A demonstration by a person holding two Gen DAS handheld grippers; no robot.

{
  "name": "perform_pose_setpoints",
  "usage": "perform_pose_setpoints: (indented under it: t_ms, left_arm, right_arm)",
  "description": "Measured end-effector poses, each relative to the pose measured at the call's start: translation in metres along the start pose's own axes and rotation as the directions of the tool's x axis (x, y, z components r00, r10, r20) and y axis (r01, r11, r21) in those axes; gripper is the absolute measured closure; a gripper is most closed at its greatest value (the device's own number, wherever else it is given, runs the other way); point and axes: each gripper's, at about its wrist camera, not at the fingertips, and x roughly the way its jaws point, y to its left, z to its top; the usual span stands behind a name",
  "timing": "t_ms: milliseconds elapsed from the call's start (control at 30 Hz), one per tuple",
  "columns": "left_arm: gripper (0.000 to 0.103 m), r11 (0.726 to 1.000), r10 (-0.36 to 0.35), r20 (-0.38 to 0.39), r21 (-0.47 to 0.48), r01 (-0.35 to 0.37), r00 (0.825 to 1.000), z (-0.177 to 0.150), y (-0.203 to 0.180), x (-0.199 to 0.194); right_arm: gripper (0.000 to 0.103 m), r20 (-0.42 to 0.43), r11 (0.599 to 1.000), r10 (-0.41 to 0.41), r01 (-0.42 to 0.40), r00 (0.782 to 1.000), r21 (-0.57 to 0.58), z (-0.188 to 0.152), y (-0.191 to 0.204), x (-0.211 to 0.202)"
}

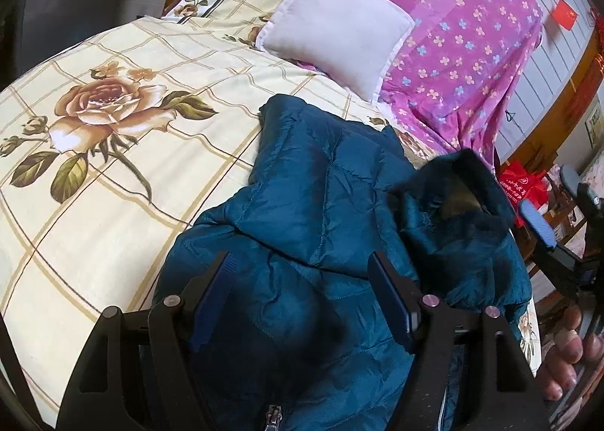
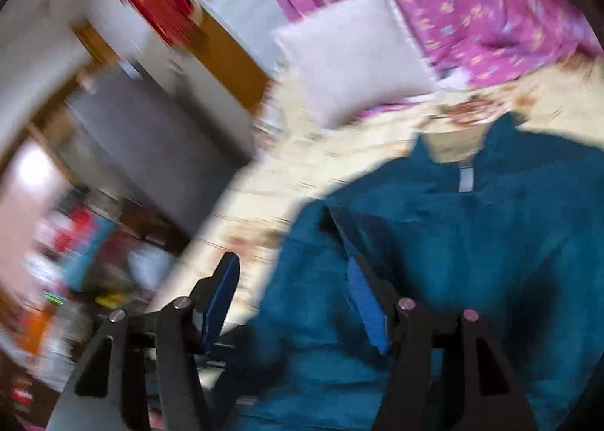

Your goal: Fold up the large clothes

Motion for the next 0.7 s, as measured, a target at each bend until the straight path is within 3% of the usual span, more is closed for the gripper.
perform_pose_setpoints:
  t_ms: [33, 67, 100, 167, 267, 300, 433, 467, 533, 600, 700]
  left_arm:
    - [0.044, 1.0, 0.001, -0.001, -0.004, -0.001, 1.0, 0.0, 0.0, 0.001]
    - [0.044, 1.0, 0.0, -0.003, -0.009, 0.0, 1.0, 0.0, 0.0, 0.001]
    - [0.044, 1.0, -0.003, -0.004, -0.014, 0.003, 1.0, 0.0, -0.001, 0.001]
    - [0.044, 1.0, -0.008, 0.0, -0.016, 0.008, 1.0, 0.0, -0.002, 0.0]
    - [0.044, 1.0, -0.012, -0.001, -0.012, 0.012, 1.0, 0.0, -0.005, 0.001]
    - [0.044, 1.0, -0.016, -0.003, -0.012, 0.016, 1.0, 0.0, -0.007, 0.001]
    - [0.044, 1.0, -0.025, 0.0, -0.018, 0.025, 1.0, 0.001, -0.012, 0.001]
    - [0.044, 0.999, -0.025, 0.001, -0.022, 0.025, 1.0, 0.001, -0.014, 0.001]
    - [0.044, 0.999, -0.027, 0.0, -0.029, 0.027, 1.0, 0.002, -0.018, 0.003]
    - [0.044, 0.999, -0.033, 0.0, -0.031, 0.033, 0.999, 0.004, -0.024, 0.006]
    - [0.044, 1.0, -0.021, -0.008, -0.007, 0.021, 1.0, 0.008, -0.039, 0.015]
  right_arm:
    - [0.04, 0.003, 1.0, -0.027, 0.027, 1.0, -0.001, -0.001, -0.001, 0.002]
    - [0.04, -0.015, 0.994, -0.113, 0.112, 0.994, -0.015, -0.002, -0.003, 0.007]
    - [0.04, -0.057, 0.961, -0.273, 0.27, 0.96, -0.051, -0.005, -0.006, 0.019]
    - [0.04, -0.105, 0.901, -0.431, 0.421, 0.896, -0.101, -0.014, -0.013, 0.039]
    - [0.04, -0.159, 0.858, -0.508, 0.482, 0.846, -0.177, -0.03, -0.02, 0.074]
    - [0.04, -0.158, 0.819, -0.562, 0.52, 0.812, -0.243, -0.038, -0.018, 0.089]
    - [0.039, -0.107, 0.669, -0.699, 0.593, 0.707, -0.448, -0.062, -0.004, 0.127]
    - [0.039, -0.1, 0.65, -0.711, 0.597, 0.696, -0.47, -0.066, -0.004, 0.129]
    - [0.039, -0.115, 0.674, -0.69, 0.576, 0.715, -0.462, -0.066, -0.001, 0.122]
    - [0.04, -0.151, 0.76, -0.61, 0.52, 0.778, -0.389, -0.058, -0.002, 0.099]
    - [0.04, -0.153, 0.812, -0.551, 0.486, 0.82, -0.322, -0.051, -0.005, 0.059]
